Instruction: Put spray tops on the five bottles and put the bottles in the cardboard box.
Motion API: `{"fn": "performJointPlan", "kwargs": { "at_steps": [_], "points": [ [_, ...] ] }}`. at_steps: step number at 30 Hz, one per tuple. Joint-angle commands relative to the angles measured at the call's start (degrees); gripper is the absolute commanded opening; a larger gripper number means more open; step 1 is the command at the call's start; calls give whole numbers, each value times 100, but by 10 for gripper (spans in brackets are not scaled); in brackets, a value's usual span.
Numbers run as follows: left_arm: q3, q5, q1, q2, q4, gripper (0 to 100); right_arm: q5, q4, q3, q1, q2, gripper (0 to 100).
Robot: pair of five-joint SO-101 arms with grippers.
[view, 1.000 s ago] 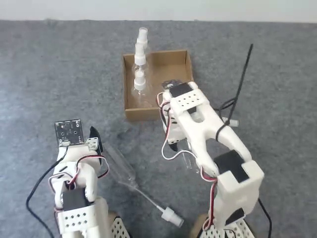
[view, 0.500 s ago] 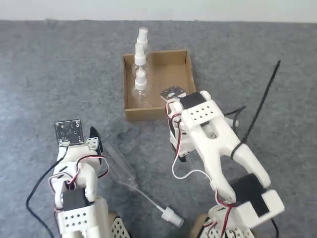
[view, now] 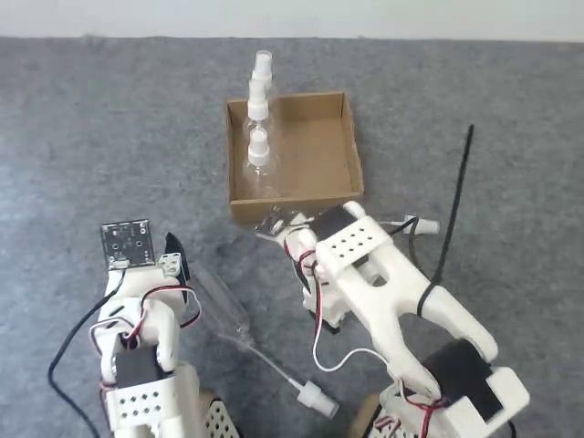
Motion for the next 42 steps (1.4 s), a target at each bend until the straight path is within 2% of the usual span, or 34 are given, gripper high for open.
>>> {"fn": "performJointPlan", "kwargs": {
  "at_steps": [1, 8, 15, 21, 32, 42],
  "points": [
    [-40, -26, -44, -79, -158, 113, 563, -409, 0, -110, -303, 80],
    [-40, -26, -44, -79, -158, 113, 844, -725, 79, -110, -295, 90],
    [-40, -26, -44, -79, -158, 113, 870, -1095, 536, -198, -295, 254],
    [-40, -26, -44, -79, -158, 113, 844, -1112, 589, -426, -295, 356],
    [-40, -26, -44, -79, -158, 113, 826, -1631, 554, -409, -295, 256],
    [-40, -26, -44, -79, -158, 113, 624, -1640, 237, -382, 435, 254]
  ]
}}
